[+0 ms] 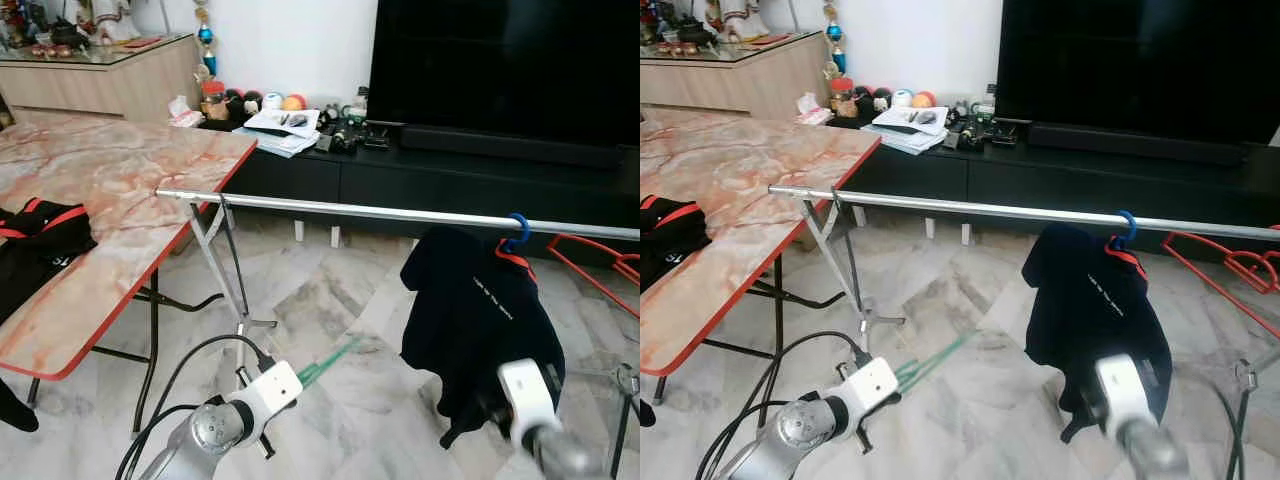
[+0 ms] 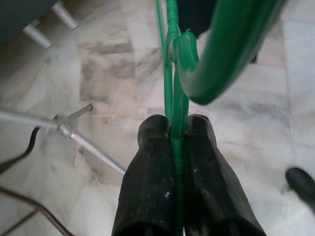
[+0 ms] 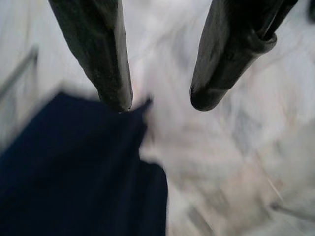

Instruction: Hang hanger

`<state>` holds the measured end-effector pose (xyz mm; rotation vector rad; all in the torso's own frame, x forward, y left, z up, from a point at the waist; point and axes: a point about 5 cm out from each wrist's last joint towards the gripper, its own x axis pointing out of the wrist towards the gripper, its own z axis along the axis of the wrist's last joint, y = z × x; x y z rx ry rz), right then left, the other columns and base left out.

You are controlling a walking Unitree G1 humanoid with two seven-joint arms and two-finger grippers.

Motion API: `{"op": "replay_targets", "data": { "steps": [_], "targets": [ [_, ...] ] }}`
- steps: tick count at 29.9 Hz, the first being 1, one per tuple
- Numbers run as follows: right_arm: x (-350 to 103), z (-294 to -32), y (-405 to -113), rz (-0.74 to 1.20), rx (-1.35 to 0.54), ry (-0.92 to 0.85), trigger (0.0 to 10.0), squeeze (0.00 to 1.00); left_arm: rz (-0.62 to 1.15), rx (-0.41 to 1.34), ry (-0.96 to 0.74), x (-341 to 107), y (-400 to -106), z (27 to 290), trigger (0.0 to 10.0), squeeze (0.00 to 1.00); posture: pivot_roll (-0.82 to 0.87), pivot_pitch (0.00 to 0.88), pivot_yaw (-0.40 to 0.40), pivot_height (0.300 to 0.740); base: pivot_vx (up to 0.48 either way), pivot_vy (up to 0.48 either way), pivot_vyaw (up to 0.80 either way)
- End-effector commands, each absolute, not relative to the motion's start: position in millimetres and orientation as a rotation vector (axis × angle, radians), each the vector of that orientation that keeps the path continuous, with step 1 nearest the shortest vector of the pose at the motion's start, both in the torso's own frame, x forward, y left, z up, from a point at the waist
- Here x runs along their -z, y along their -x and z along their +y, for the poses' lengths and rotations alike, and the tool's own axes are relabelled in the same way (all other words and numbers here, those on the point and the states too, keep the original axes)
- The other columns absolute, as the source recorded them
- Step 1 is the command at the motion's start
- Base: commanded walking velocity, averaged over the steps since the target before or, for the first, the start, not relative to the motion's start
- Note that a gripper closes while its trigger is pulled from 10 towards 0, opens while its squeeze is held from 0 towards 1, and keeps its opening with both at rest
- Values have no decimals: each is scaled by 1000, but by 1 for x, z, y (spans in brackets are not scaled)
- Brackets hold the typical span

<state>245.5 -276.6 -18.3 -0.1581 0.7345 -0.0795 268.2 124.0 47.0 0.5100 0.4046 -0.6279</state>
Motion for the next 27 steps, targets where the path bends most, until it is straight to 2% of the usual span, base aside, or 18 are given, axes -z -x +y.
{"op": "replay_targets", "data": {
  "steps": [1,3,5,6,7,8,10,14,17,19,27],
  "targets": [
    [40,-274,-220,801,231,-32,10000,0,377,550,-411,-53,-263,130,10000,0,146,0,9,740,0,0,0],
    [53,-269,-204,833,305,-167,10000,0,370,530,-386,-54,-258,131,10000,0,151,0,11,740,0,0,0],
    [60,-266,-194,867,311,-150,10000,0,365,540,-366,-55,-254,132,10000,0,143,0,16,740,0,0,0],
    [66,-263,-184,908,314,-125,10000,0,366,531,-352,-55,-251,133,10000,0,123,0,22,740,0,0,0],
    [81,-252,-161,1009,299,-108,10000,0,363,492,-345,-55,-249,136,10000,0,133,0,17,740,0,0,0],
    [81,-252,-161,1009,299,-108,10000,0,363,492,-345,-55,-249,136,10000,0,133,0,17,740,0,0,0],
    [95,-238,-137,1101,304,-139,10000,0,362,474,-311,-56,-246,135,10000,0,156,0,10,740,0,0,0],
    [99,-229,-131,1121,287,-145,10000,0,360,481,-305,-57,-246,132,10000,0,158,0,12,740,0,0,0],
    [107,-203,-120,1169,269,-177,10000,0,373,491,-297,-56,-245,127,10000,0,138,0,32,740,0,0,0],
    [109,-194,-121,1185,171,-120,10000,0,377,517,-309,-56,-245,122,10000,0,139,0,33,740,0,0,0],
    [105,-203,-128,1164,213,-132,10000,0,391,514,-314,-55,-246,125,10000,0,136,0,30,740,98,0,0]
  ]
}}
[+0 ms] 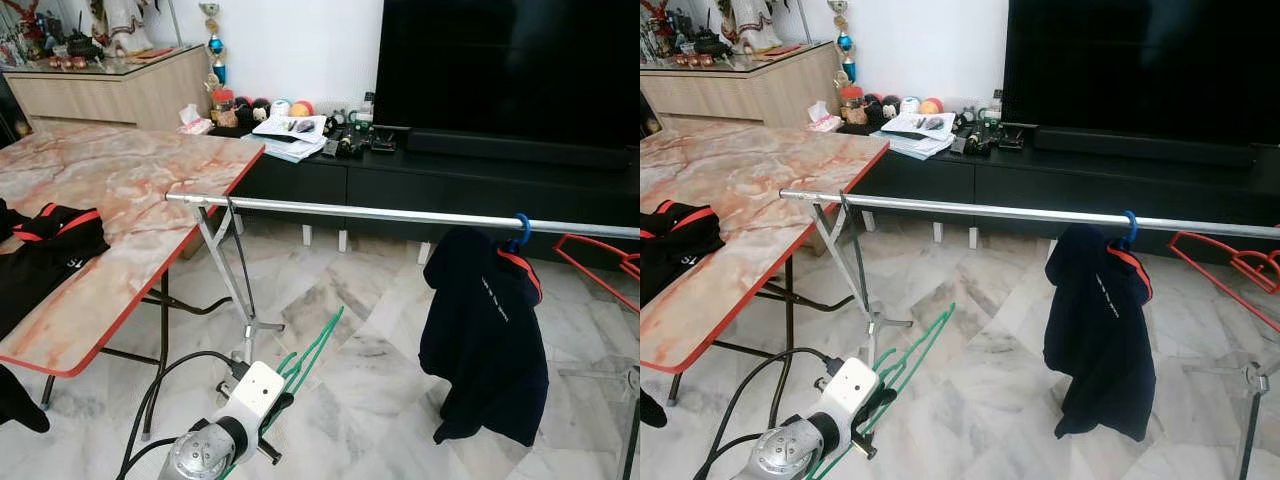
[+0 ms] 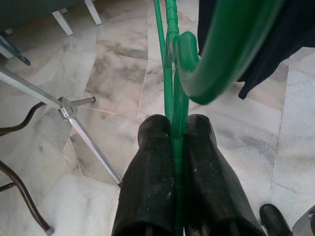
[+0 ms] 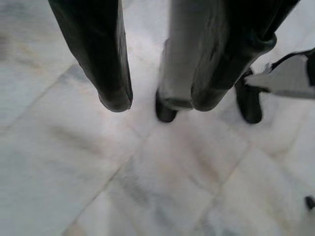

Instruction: Hang hanger

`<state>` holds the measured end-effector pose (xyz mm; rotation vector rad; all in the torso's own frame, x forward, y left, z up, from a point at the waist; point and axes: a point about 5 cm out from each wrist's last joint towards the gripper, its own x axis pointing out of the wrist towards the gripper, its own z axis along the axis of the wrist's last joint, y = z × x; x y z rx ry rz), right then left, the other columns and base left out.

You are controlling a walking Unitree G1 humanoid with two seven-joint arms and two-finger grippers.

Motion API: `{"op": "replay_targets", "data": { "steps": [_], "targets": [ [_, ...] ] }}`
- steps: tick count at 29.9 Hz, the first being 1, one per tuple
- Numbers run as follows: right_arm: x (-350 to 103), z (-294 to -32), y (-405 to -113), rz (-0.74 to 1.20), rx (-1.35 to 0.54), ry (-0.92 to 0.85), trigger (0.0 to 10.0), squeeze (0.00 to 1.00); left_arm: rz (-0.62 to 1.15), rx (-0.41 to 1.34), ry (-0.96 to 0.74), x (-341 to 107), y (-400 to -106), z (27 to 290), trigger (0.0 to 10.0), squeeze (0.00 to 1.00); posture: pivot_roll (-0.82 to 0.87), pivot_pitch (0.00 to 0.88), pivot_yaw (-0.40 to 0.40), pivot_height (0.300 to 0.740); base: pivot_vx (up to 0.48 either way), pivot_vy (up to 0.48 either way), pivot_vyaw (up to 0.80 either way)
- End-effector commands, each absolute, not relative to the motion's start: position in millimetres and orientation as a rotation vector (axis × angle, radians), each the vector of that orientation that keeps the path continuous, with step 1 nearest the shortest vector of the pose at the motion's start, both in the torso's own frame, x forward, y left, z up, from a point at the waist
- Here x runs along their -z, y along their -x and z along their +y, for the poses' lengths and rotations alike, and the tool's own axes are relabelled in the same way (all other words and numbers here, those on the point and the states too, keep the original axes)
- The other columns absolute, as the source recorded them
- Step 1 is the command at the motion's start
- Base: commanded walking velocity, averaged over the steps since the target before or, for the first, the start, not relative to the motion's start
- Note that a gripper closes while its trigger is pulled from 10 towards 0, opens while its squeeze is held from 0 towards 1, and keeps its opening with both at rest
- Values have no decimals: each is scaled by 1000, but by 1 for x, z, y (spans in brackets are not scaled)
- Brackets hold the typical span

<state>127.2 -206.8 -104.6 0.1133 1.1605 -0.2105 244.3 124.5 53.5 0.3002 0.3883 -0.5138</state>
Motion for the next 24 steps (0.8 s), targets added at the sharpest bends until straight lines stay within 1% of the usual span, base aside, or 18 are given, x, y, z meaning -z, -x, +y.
{"op": "replay_targets", "data": {
  "steps": [1,5,14,24],
  "targets": [
    [106,-201,-124,1165,206,-127,10000,0,392,514,-314,-55,-246,125,10000,0,137,0,30,740,281,0,0],
    [109,-196,-119,1162,198,-134,10000,0,391,520,-325,-55,-246,124,10000,0,138,0,29,740,283,0,0],
    [108,-202,-118,1155,235,-139,10000,0,375,548,-309,-55,-243,121,10000,0,152,0,17,740,0,0,0],
    [108,-202,-117,1164,215,-132,10000,0,365,532,-297,-56,-246,120,10000,0,153,0,13,740,0,0,-768]
  ]
}}
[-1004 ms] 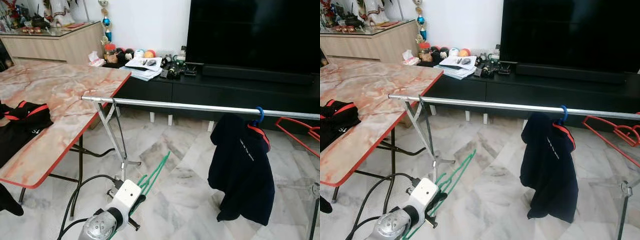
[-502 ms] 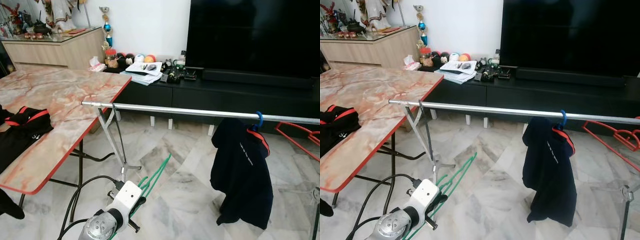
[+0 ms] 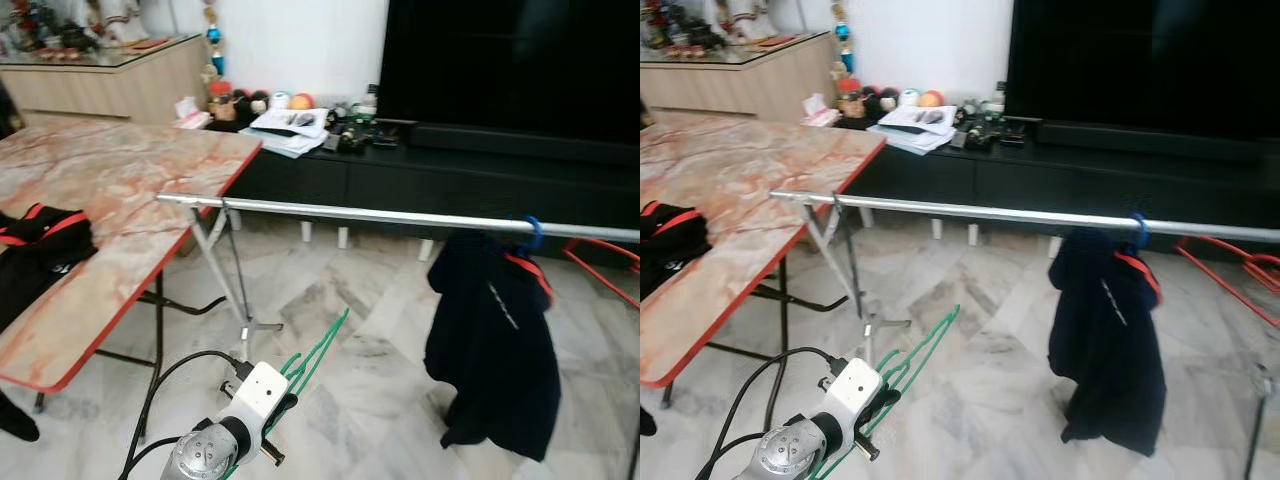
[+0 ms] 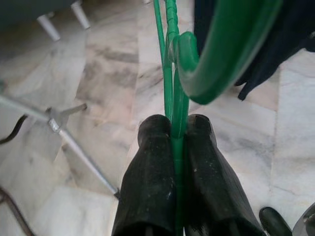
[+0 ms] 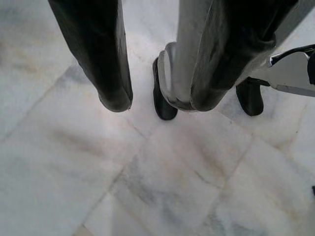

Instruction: Hang hanger

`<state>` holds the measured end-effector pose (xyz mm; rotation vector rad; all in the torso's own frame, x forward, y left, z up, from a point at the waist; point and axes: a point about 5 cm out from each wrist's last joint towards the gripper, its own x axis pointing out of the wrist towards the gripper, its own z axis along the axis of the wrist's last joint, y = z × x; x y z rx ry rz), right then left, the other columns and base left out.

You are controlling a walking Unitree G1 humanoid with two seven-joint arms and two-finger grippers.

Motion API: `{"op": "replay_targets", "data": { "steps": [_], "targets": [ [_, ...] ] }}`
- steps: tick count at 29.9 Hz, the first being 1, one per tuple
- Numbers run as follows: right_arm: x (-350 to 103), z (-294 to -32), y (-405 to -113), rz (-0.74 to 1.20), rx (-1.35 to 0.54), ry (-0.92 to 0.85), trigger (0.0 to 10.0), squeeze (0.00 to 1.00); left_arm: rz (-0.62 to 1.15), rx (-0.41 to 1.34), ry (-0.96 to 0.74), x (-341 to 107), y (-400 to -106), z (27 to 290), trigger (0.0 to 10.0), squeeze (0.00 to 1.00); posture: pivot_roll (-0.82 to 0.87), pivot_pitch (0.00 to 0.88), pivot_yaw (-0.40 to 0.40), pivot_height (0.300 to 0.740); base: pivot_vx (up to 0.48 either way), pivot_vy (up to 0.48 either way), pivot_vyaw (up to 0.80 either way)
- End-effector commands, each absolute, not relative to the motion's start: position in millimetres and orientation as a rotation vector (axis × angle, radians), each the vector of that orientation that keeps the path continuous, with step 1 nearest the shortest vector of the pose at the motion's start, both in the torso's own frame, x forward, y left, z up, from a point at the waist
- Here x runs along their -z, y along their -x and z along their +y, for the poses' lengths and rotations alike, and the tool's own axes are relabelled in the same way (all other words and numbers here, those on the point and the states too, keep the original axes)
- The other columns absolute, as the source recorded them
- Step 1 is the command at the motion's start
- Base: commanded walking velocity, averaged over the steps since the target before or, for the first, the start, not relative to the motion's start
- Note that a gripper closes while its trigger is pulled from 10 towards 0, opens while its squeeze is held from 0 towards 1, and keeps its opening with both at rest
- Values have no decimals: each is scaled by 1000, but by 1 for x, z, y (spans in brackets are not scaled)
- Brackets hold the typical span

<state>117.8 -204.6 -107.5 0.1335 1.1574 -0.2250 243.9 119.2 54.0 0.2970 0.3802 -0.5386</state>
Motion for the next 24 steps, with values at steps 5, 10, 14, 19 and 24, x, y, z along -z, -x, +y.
{"op": "replay_targets", "data": {
  "steps": [5,10,14,19,24],
  "targets": [
    [108,-202,-116,1173,209,-127,10000,0,363,529,-296,-57,-247,120,10000,0,155,0,14,740,0,0,-800],
    [108,-202,-116,1177,198,-118,10000,0,346,539,-331,-59,-248,120,10000,0,157,0,13,740,0,0,-800],
    [108,-202,-117,1176,190,-114,10000,0,332,538,-346,-60,-249,120,10000,0,158,0,13,740,0,-401,-800],
    [108,-202,-117,1177,179,-112,10000,0,328,555,-325,-60,-249,118,10000,0,159,0,13,740,0,-96,-798],
    [108,-202,-117,1177,177,-110,10000,0,323,571,-320,-60,-247,115,10000,0,160,0,13,740,0,0,-788]
  ]
}}
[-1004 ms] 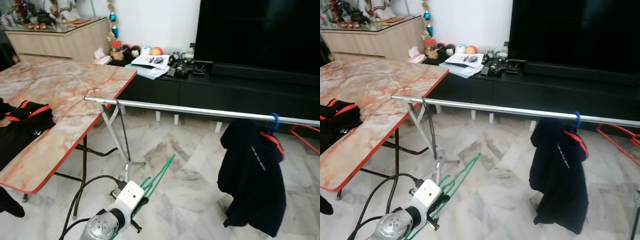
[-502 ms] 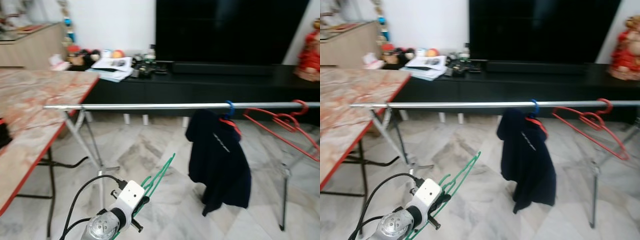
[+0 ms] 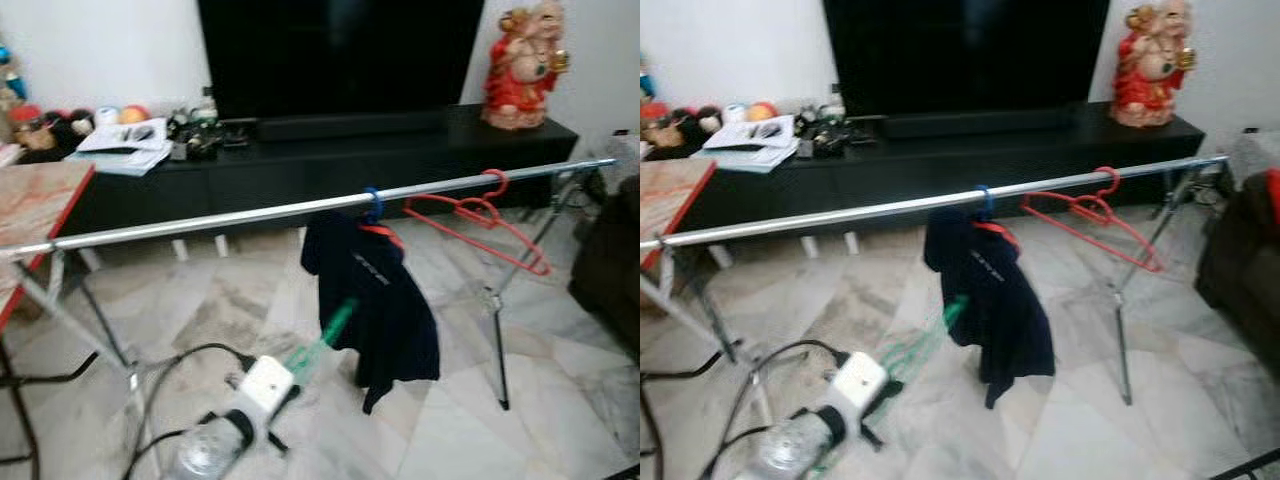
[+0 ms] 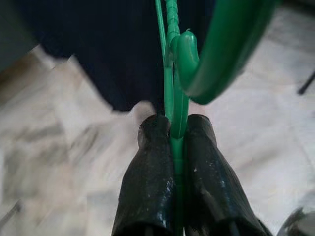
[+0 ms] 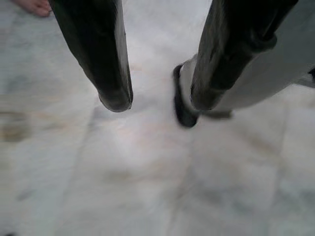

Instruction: Hang hanger

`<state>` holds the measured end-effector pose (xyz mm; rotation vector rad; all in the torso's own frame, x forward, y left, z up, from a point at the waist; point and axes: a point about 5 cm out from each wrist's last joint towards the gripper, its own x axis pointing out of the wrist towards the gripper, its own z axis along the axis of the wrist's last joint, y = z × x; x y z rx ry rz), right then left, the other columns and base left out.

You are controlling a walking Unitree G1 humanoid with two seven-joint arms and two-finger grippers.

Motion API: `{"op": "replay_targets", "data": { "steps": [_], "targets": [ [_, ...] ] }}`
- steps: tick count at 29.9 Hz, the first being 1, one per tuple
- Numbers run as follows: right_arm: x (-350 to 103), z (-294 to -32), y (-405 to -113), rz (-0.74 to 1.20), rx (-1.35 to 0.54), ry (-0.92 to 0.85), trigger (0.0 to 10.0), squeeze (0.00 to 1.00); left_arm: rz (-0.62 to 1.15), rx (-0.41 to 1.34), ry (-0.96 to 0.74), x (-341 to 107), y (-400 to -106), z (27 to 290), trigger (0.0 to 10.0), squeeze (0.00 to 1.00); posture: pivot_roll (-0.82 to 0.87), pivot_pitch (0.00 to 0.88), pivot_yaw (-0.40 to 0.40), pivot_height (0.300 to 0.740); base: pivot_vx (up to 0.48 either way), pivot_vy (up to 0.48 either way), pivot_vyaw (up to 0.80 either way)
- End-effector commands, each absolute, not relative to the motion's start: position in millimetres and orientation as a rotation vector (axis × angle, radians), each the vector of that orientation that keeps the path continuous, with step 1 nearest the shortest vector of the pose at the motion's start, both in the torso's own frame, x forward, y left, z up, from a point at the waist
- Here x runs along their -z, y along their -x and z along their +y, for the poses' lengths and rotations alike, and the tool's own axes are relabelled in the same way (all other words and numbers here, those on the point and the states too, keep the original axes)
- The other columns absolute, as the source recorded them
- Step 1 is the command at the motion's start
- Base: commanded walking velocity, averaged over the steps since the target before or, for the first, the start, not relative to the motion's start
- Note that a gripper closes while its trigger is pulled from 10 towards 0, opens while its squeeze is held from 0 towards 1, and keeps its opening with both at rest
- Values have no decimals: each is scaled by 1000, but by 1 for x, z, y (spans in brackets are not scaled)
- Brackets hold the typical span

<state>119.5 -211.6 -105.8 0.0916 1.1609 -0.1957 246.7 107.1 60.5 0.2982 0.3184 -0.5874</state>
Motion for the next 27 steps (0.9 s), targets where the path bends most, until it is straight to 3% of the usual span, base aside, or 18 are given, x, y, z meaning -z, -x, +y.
{"op": "replay_targets", "data": {
  "steps": [1,8,13,22,27],
  "targets": [
    [108,-203,-117,1177,177,-110,10000,0,323,574,-320,-60,-247,114,10000,0,160,0,13,740,0,0,-788],
    [107,-203,-119,1164,173,-108,10000,0,324,518,-294,-61,-249,119,10000,0,161,0,10,740,0,0,-675],
    [106,-202,-123,1148,152,-112,10000,0,313,201,-218,-62,-263,159,10000,0,159,0,10,740,0,0,0],
    [106,-203,-123,1145,150,-110,10000,0,355,124,-270,-51,-249,195,10000,0,168,0,6,740,0,0,0],
    [106,-203,-123,1150,149,-106,10000,0,372,128,-229,-46,-248,193,10000,0,170,0,4,740,0,0,0]
  ]
}}
